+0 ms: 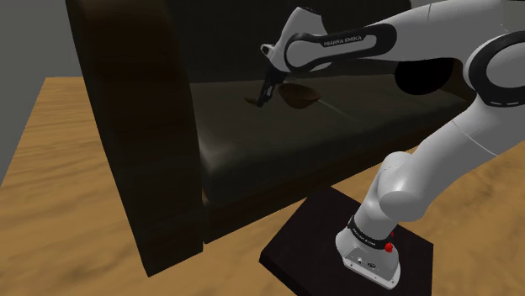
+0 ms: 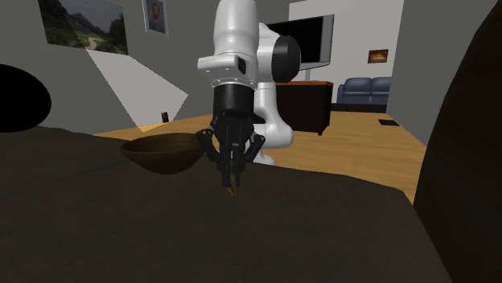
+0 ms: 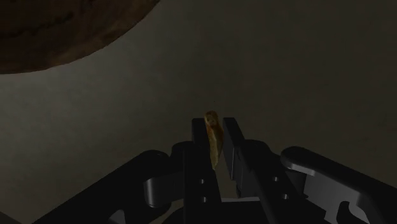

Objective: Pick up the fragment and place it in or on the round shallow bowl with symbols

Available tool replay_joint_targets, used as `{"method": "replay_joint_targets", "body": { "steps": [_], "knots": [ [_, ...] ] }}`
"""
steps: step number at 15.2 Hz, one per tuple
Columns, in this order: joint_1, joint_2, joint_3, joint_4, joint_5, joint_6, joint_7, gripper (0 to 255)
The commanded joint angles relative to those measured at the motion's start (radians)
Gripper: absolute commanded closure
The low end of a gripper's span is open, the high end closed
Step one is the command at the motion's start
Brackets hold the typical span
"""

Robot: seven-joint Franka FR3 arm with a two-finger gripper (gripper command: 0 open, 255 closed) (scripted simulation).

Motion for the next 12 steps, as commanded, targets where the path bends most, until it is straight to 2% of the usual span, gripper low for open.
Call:
{"method": "replay_joint_targets", "body": {
  "steps": [1,12],
  "knots": [
    [0.000,-0.003,0.000,0.024,0.000,-0.028,-0.001,255],
    [0.002,-0.014,0.006,0.162,0.001,-0.177,0.001,255]
  ]
}}
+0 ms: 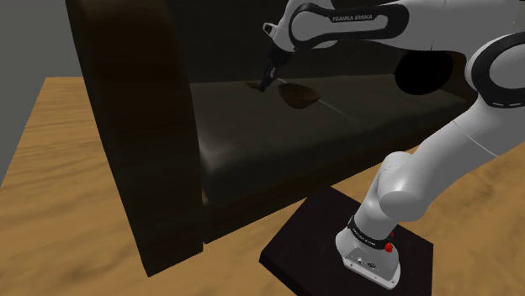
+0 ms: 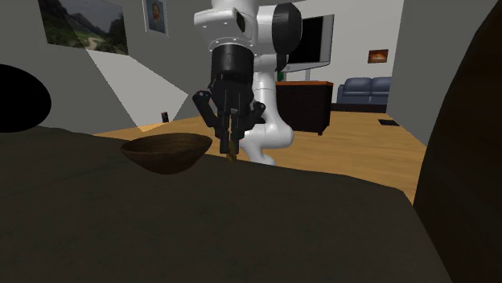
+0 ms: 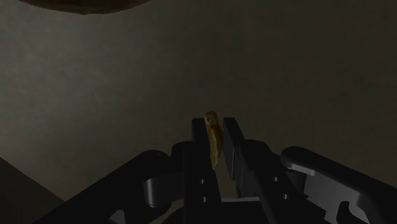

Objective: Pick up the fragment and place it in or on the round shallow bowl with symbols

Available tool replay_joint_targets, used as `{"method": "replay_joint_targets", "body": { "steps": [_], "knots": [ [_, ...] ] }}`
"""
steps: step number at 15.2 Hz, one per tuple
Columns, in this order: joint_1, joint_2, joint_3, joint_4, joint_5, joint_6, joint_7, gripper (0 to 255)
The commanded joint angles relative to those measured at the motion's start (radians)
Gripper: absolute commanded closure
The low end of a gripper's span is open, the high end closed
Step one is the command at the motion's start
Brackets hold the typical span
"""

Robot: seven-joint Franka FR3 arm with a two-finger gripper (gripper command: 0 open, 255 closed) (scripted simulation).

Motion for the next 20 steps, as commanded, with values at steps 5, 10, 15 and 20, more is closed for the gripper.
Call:
{"method": "replay_joint_targets", "body": {
  "steps": [5,10,15,20],
  "knots": [
    [0.001,0.001,0.002,0.085,0.001,-0.085,0.000,255],
    [0.003,0.010,0.004,0.161,0.004,-0.152,0.000,255],
    [-0.010,-0.021,-0.024,0.167,0.003,-0.188,-0.041,255],
    [-0.046,-0.102,-0.097,0.106,-0.007,-0.205,-0.144,255]
  ]
}}
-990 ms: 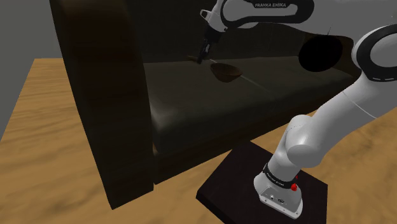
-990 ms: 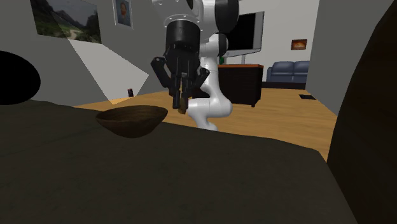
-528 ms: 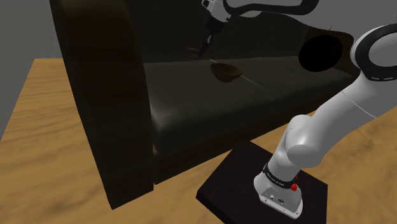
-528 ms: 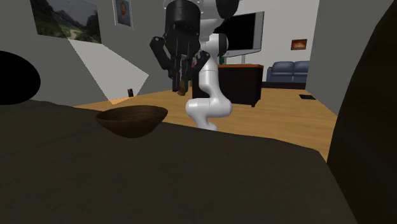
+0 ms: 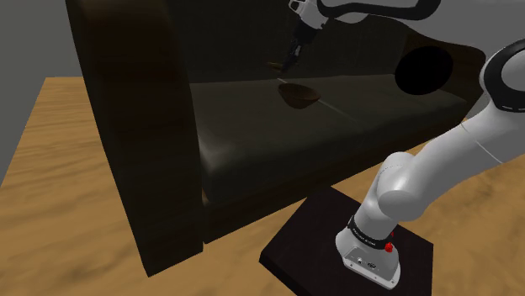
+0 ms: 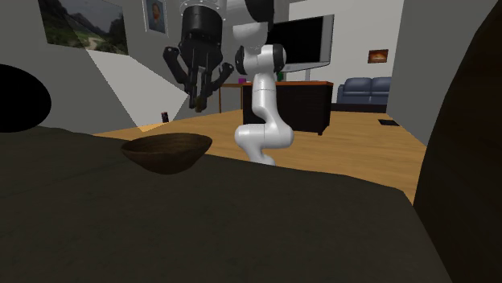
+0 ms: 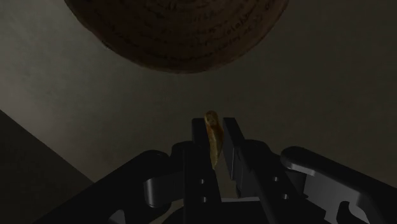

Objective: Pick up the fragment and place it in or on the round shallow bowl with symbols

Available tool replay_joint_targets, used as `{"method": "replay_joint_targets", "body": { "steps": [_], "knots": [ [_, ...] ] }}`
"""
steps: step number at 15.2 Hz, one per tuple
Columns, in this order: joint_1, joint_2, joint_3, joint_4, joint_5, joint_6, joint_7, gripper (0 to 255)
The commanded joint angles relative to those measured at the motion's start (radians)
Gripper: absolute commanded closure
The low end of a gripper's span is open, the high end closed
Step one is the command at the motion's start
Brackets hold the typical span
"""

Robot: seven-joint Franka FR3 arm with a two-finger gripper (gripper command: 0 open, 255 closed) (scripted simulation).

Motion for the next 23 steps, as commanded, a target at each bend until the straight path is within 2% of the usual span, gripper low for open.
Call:
{"method": "replay_joint_targets", "body": {
  "steps": [1,8,20,23],
  "knots": [
    [-0.015,-0.033,-0.032,-0.027,-0.006,-0.004,-0.045,255],
    [-0.062,-0.103,-0.151,-0.056,-0.031,-0.041,-0.197,255],
    [-0.075,-0.130,-0.166,-0.237,-0.046,0.113,-0.205,255],
    [-0.076,-0.131,-0.167,-0.246,-0.047,0.122,-0.205,255]
  ]
}}
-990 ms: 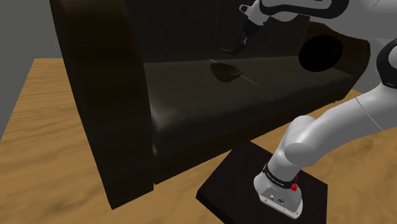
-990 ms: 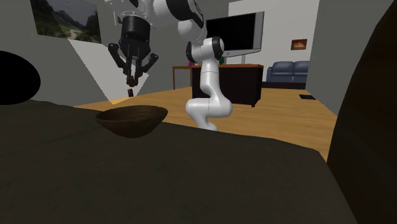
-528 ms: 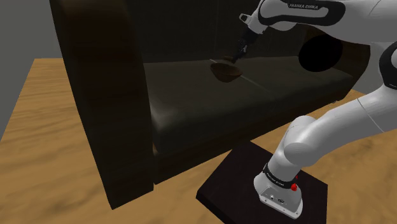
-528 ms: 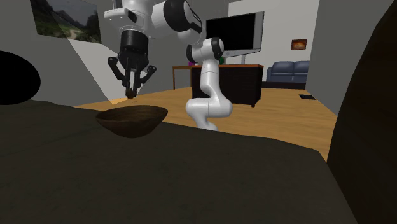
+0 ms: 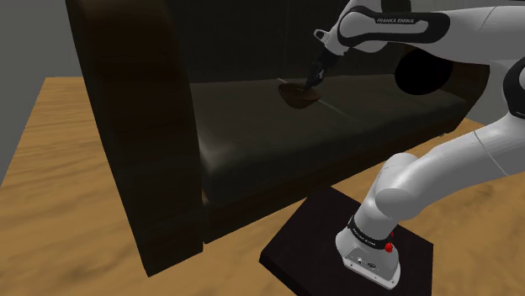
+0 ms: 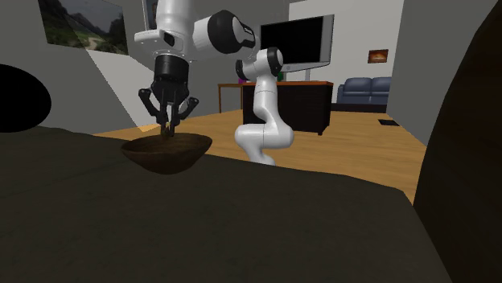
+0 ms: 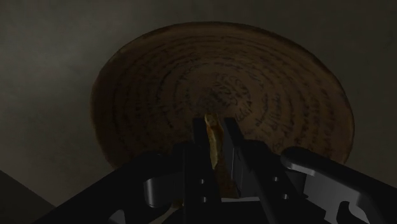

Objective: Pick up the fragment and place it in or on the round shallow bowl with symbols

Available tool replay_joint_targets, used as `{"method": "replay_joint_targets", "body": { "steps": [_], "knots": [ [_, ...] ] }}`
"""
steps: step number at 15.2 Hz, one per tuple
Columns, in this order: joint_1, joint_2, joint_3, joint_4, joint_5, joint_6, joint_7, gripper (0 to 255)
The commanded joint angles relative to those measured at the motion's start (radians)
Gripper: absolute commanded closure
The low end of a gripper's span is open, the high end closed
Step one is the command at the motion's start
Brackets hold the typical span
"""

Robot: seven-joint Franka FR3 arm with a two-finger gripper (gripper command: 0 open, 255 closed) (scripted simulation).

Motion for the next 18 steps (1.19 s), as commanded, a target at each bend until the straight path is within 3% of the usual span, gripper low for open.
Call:
{"method": "replay_joint_targets", "body": {
  "steps": [1,5,6,11,15,18],
  "knots": [
    [0.000,0.001,-0.001,-0.003,0.000,0.004,0.000,255],
    [0.000,0.001,-0.001,-0.003,0.000,0.004,0.000,255],
    [0.000,0.001,-0.001,-0.003,0.000,0.004,0.000,0],
    [0.000,0.001,-0.001,-0.003,0.000,0.004,0.000,0],
    [-0.007,-0.033,0.017,0.094,-0.003,-0.126,0.004,0],
    [-0.007,-0.033,0.017,0.094,-0.003,-0.126,0.004,0]
  ]
}}
